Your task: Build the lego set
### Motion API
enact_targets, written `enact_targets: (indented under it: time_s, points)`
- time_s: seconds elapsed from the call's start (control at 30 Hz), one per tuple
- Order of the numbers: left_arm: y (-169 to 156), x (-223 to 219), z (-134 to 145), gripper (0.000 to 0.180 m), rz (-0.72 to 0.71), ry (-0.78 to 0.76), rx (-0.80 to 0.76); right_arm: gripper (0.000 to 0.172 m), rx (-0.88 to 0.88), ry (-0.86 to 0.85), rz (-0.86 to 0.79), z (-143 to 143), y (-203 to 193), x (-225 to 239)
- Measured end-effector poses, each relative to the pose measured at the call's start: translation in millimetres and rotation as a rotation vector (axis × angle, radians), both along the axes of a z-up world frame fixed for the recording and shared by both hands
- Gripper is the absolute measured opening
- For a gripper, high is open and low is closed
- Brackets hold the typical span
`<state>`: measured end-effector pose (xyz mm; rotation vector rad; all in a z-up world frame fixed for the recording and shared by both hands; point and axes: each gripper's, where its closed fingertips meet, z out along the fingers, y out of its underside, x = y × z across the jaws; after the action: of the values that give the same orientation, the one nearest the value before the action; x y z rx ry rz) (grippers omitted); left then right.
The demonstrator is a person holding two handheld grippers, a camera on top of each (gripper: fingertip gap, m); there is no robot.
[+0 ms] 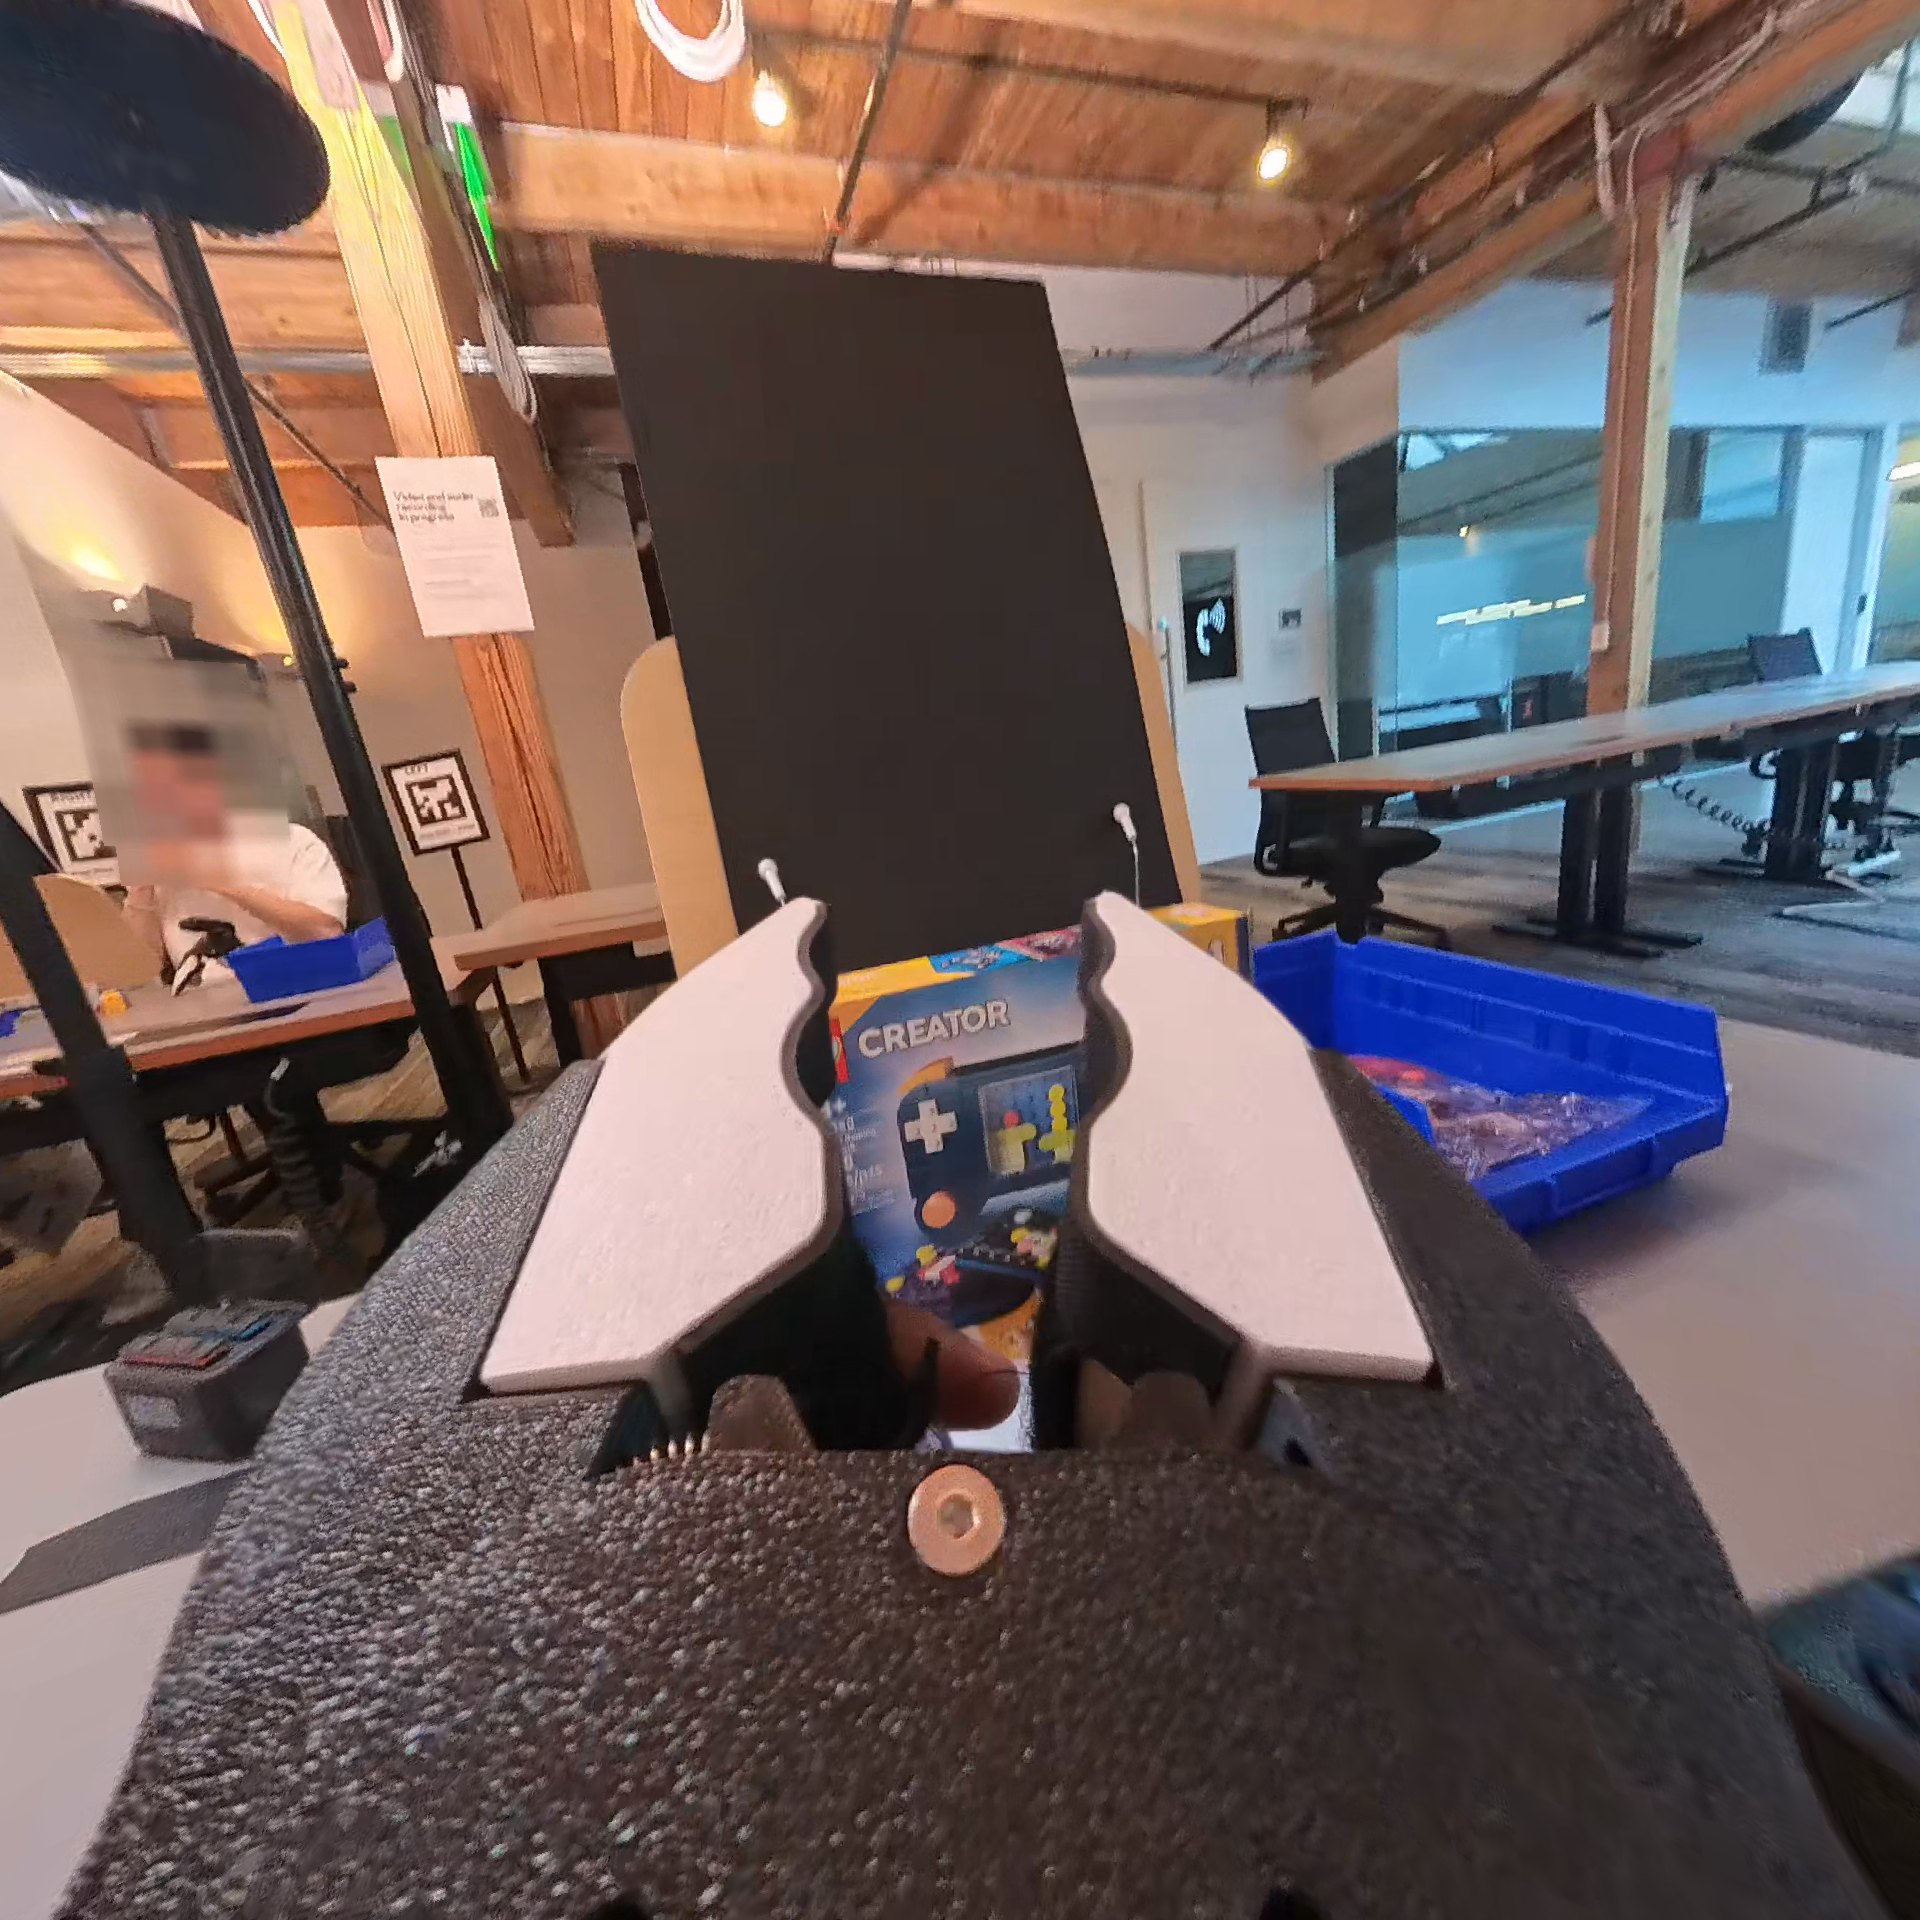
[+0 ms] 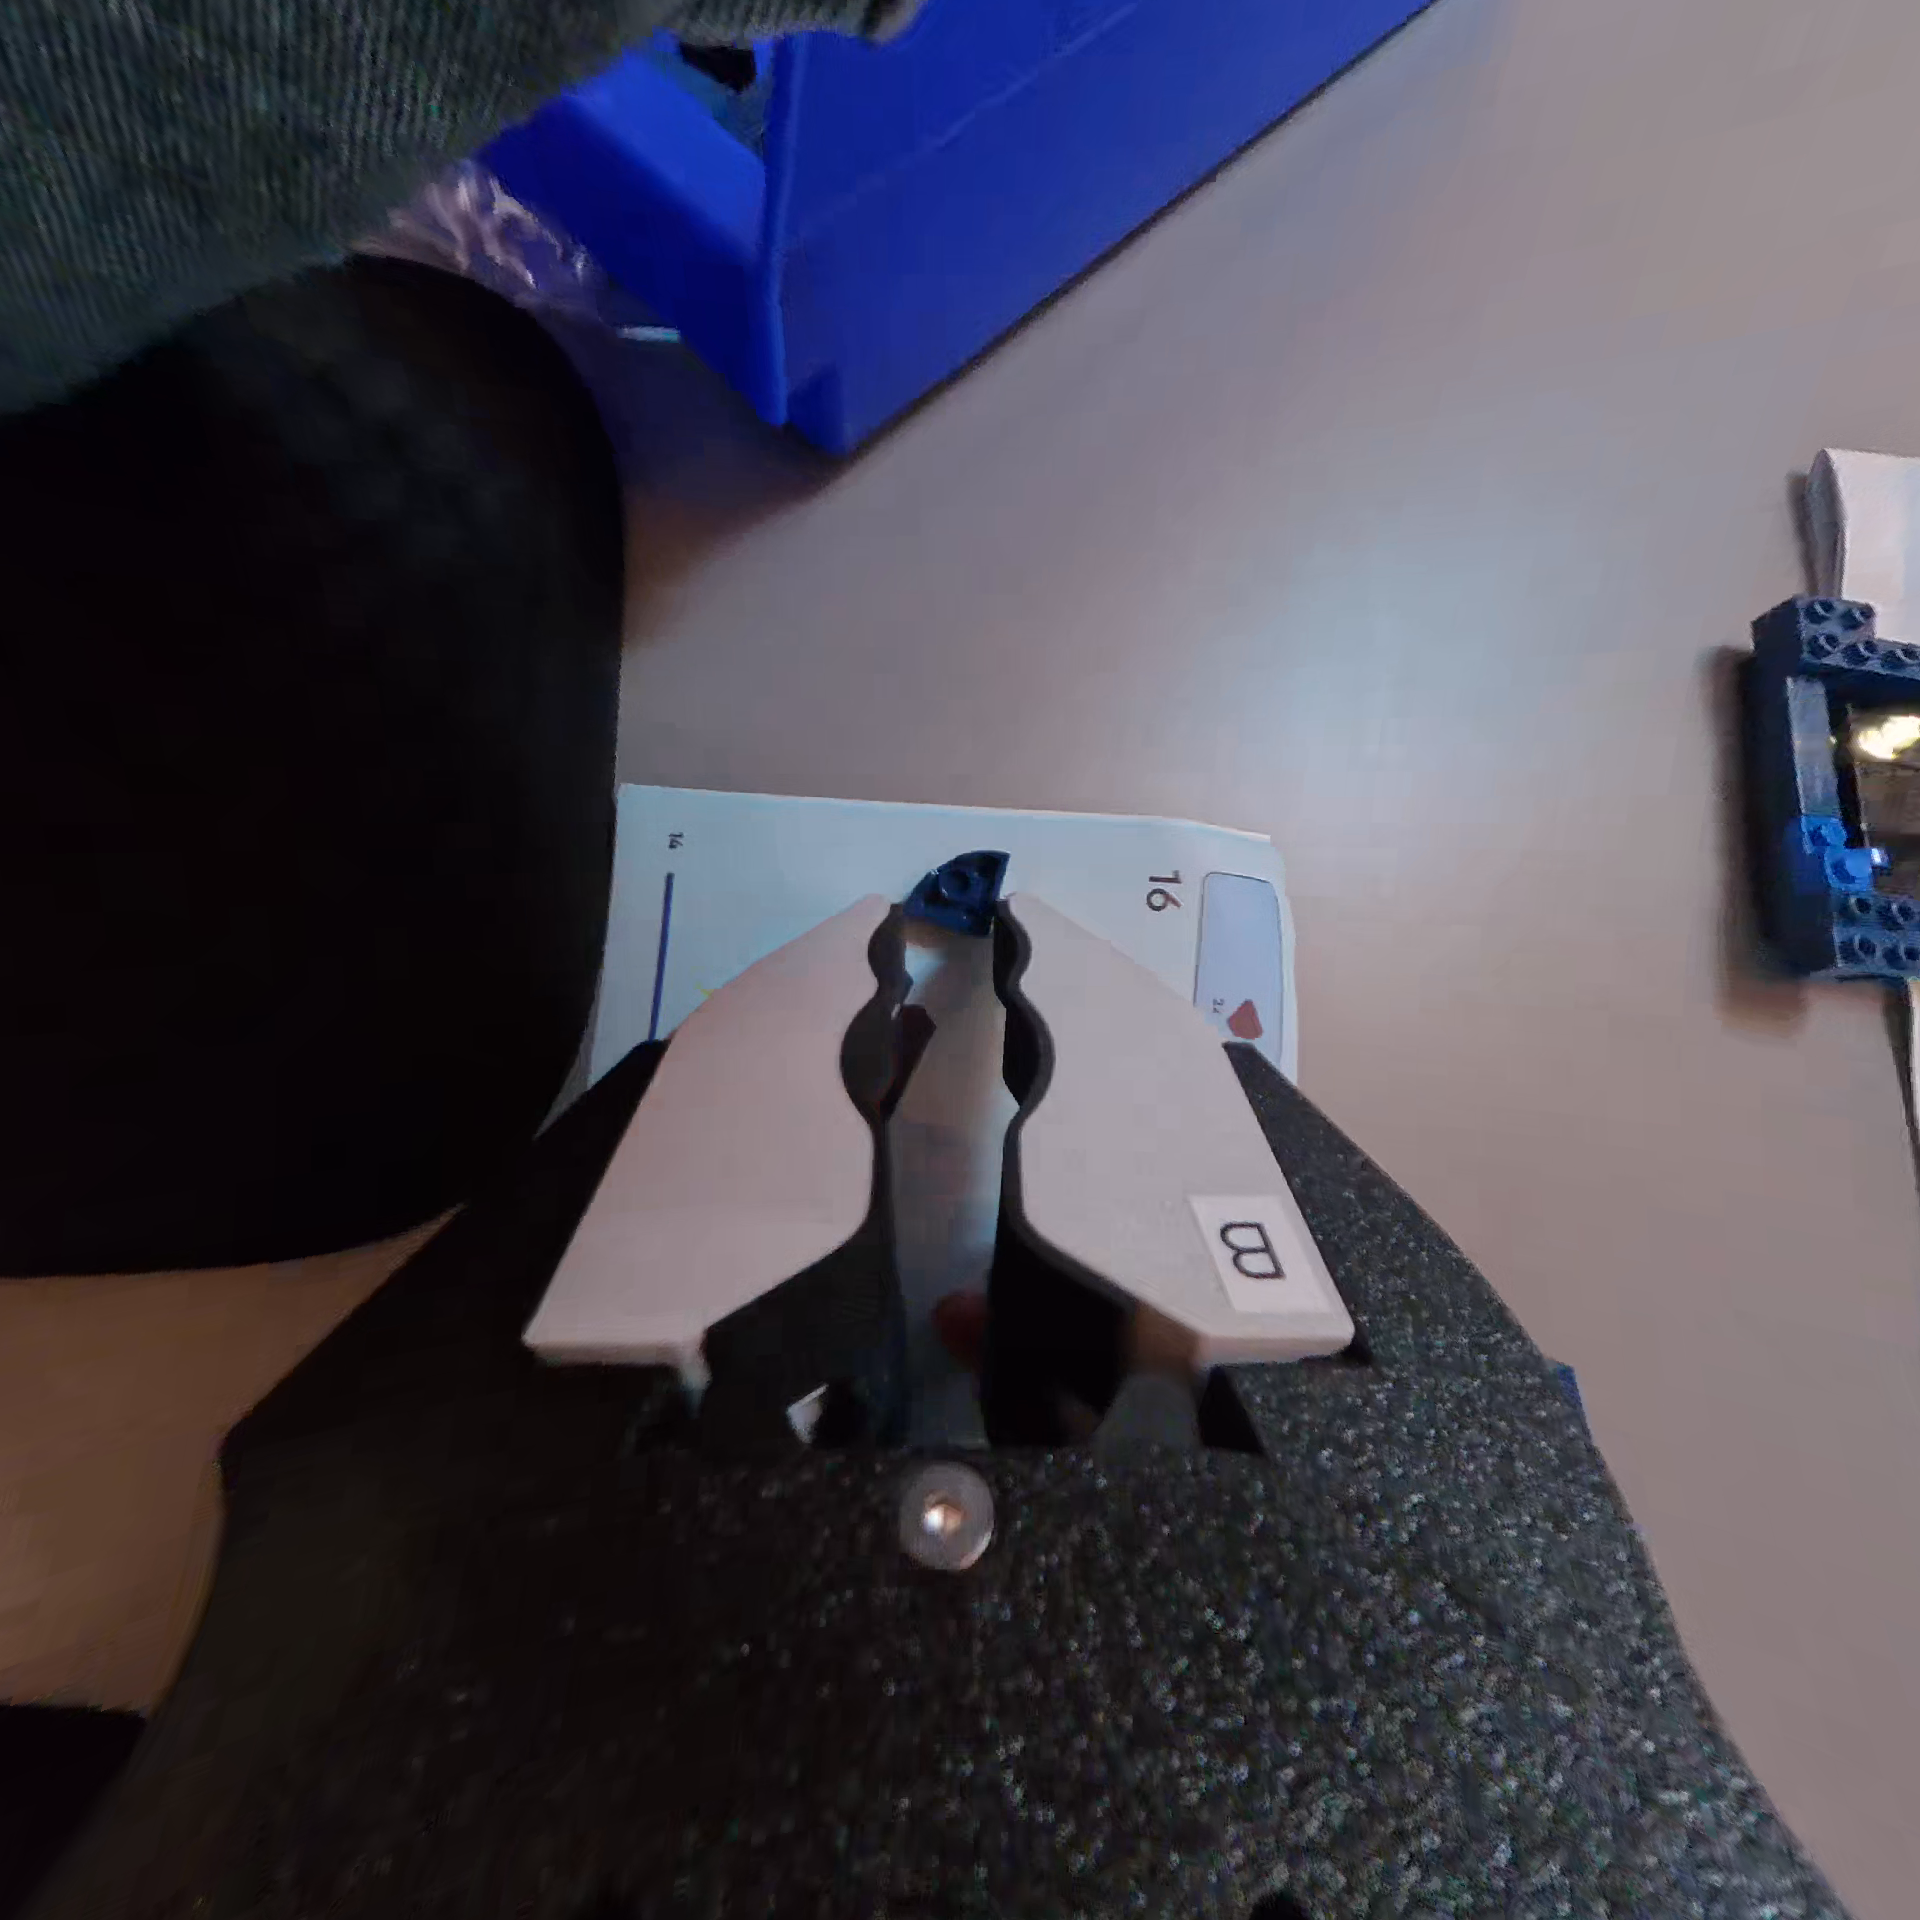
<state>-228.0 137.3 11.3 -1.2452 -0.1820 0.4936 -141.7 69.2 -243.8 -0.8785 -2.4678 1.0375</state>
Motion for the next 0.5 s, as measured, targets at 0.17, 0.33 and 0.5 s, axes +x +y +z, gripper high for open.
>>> enact_targets:
  time_s: [0.17, 0.33, 0.5]
  points:
    - [-15, 12, 20, 0.042, -0.073, 0.01, 0.203, 0.016, -0.765, 0.022, -0.073, 95, 27, 1]
    - [-1, 52, 7, 0.041, -0.346, -0.004, 0.338, 0.016, -1.89, 0.238, 0.019, 213, 150, 31]
    - [58, 113, -51, 0.046, -0.412, 0.293, -0.061, 0.016, -1.981, 0.217, 0.1, 212, 152, 42]
